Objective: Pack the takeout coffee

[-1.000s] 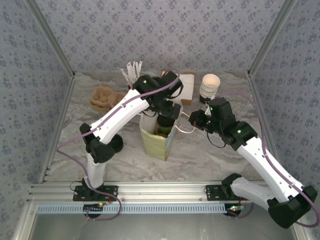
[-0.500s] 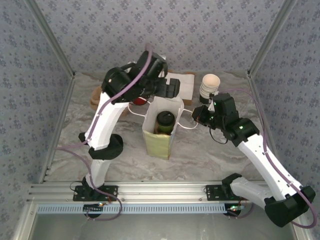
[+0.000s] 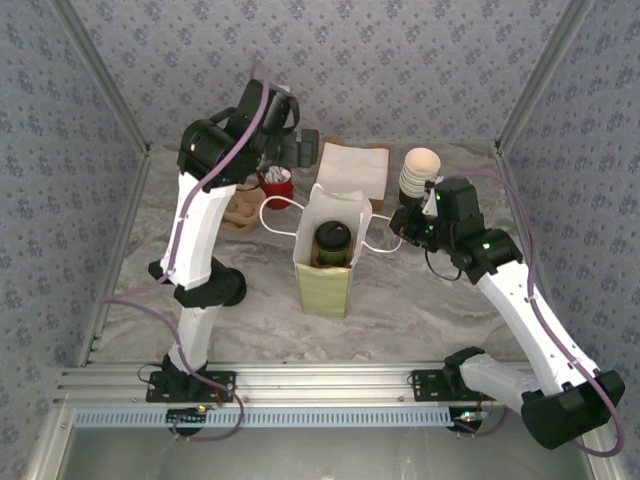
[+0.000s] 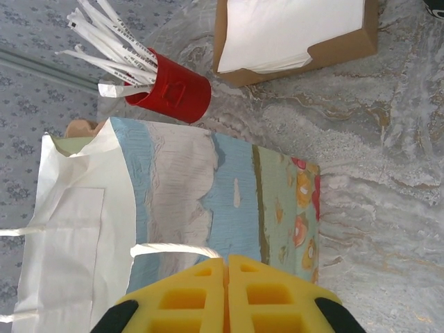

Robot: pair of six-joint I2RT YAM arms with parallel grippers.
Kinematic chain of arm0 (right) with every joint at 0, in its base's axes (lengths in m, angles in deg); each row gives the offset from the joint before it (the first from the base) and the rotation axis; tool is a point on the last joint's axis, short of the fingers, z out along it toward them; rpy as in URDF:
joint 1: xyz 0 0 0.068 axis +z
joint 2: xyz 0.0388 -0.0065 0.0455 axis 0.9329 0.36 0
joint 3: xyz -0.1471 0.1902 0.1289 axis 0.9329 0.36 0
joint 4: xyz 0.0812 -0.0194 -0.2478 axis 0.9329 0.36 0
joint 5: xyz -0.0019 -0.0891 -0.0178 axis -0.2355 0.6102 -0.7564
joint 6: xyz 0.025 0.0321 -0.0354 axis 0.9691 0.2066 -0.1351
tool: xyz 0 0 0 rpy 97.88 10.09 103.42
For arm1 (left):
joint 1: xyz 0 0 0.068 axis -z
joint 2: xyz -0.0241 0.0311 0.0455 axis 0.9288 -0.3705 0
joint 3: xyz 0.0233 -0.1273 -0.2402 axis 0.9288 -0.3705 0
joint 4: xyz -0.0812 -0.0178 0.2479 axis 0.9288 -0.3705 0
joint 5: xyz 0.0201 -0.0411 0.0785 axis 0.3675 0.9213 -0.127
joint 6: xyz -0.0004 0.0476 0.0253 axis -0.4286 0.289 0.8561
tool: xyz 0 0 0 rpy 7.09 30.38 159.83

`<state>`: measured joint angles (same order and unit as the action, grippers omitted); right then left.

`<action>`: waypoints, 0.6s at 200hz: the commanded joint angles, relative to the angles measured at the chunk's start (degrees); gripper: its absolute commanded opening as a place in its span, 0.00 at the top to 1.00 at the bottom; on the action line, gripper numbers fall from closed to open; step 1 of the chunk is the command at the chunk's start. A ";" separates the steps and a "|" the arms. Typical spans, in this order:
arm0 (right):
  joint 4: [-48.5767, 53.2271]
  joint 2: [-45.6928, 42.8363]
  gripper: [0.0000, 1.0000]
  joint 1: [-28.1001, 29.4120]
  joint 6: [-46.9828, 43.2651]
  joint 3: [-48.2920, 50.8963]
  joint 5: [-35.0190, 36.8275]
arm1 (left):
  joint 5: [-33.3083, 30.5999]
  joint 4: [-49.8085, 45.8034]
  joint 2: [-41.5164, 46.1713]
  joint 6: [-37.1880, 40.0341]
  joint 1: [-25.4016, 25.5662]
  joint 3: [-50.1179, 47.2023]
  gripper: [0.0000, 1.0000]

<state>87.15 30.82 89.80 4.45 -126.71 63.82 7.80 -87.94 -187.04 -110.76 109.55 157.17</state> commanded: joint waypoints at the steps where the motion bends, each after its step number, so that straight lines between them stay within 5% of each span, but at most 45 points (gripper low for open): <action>1: 1.24 -0.18 0.90 -0.67 -1.22 -1.10 -1.13 | -1.10 -10.21 2.52 3.48 -2.01 -1.31 0.01; 62: 1.14 -0.28 0.90 -0.80 -1.20 -0.30 -1.48 | -9.23 -10.18 7.76 5.94 -4.82 -11.11 0.01; 120: 1.92 -2.22 0.90 -0.79 -0.63 1.09 -1.14 | -8.64 -9.64 8.19 7.93 -7.77 -12.86 0.01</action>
<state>87.44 30.54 89.48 4.30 -126.51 62.95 0.87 -87.94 -180.96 -104.81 102.60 145.71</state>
